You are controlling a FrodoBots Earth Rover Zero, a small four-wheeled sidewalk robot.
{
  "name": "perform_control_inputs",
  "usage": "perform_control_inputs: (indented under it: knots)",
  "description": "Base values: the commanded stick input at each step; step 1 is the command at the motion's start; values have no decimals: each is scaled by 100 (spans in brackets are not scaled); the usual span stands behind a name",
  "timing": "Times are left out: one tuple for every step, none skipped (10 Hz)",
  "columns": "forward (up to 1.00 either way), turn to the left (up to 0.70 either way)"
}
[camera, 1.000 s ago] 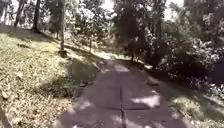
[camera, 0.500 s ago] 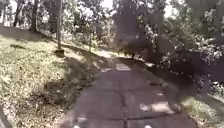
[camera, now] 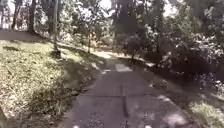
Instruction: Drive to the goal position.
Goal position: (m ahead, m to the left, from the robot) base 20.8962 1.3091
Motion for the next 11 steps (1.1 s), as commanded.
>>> perform_control_inputs:
  knots:
    - [45,0]
    - [45,0]
    - [45,0]
    - [45,0]
    - [45,0]
    - [45,0]
    - [45,0]
    - [45,0]
    - [45,0]
    - [45,0]
    - [45,0]
